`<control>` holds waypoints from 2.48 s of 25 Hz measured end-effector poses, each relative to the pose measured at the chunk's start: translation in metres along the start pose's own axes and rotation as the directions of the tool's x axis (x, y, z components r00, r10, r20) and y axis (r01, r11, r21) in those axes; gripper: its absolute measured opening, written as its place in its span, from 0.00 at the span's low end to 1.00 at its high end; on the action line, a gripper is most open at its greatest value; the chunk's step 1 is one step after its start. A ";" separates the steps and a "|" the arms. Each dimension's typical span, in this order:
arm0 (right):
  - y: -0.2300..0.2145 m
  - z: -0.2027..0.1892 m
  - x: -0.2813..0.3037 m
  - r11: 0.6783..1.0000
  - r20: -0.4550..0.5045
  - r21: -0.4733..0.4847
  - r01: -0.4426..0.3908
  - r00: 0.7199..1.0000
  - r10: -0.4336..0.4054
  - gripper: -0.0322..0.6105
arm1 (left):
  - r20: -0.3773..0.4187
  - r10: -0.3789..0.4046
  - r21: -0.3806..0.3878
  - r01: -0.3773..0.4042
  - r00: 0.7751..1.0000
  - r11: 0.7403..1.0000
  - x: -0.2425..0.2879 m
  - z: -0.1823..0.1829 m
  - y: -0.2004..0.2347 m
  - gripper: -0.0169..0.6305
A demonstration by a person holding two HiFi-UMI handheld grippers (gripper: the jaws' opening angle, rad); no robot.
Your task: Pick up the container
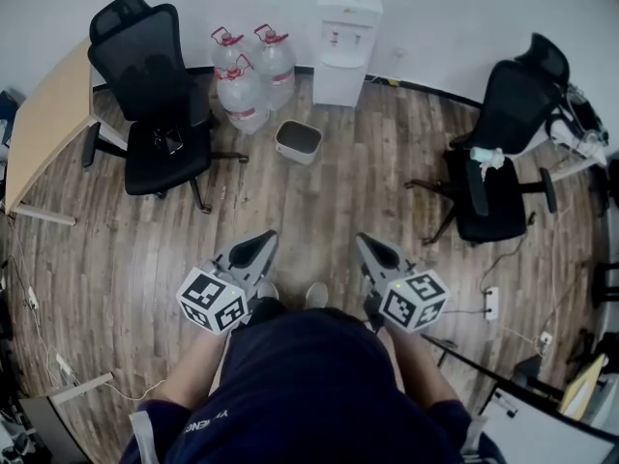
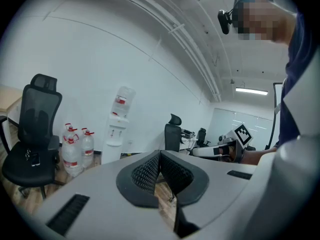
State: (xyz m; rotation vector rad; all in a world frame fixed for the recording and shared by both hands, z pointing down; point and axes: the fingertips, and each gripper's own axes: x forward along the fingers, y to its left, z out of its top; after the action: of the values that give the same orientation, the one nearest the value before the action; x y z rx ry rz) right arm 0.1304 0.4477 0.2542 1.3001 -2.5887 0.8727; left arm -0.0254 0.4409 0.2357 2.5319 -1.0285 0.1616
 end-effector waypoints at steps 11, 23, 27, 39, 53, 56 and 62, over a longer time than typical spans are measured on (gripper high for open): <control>-0.035 0.012 0.022 0.999 -0.040 0.028 -0.029 0.999 0.030 0.08 | -0.049 0.038 -0.020 -0.039 0.998 0.999 0.030 -0.005 0.020 0.07; -0.120 0.050 0.114 0.998 -0.094 0.050 0.040 0.995 -0.035 0.08 | -0.060 -0.005 -0.078 0.000 0.998 0.997 0.138 0.016 0.119 0.07; -0.151 0.073 0.180 0.996 -0.128 0.064 0.057 0.991 -0.048 0.08 | -0.106 -0.038 -0.096 0.028 0.994 0.995 0.186 0.028 0.176 0.07; -0.200 0.142 0.328 0.991 -0.222 0.065 0.120 0.970 -0.103 0.08 | -0.170 -0.028 -0.147 0.002 0.985 0.989 0.263 0.077 0.341 0.07; -0.239 0.154 0.412 0.992 -0.326 0.049 0.118 0.941 -0.095 0.08 | -0.221 -0.013 -0.219 -0.036 0.975 0.975 0.295 0.063 0.408 0.07; -0.258 0.148 0.429 0.992 -0.359 0.050 0.115 0.929 -0.090 0.08 | -0.253 -0.009 -0.220 -0.049 0.967 0.974 0.311 0.051 0.416 0.07; -0.301 0.130 0.468 0.994 -0.423 0.063 0.089 0.904 -0.054 0.08 | -0.309 0.016 -0.232 -0.091 0.951 0.968 0.349 0.023 0.432 0.07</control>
State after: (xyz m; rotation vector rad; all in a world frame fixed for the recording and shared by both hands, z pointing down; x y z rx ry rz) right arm 0.0881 -0.0906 0.4417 1.0705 -2.1771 1.1130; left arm -0.0725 -0.0729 0.4416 2.1735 -0.9306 0.4039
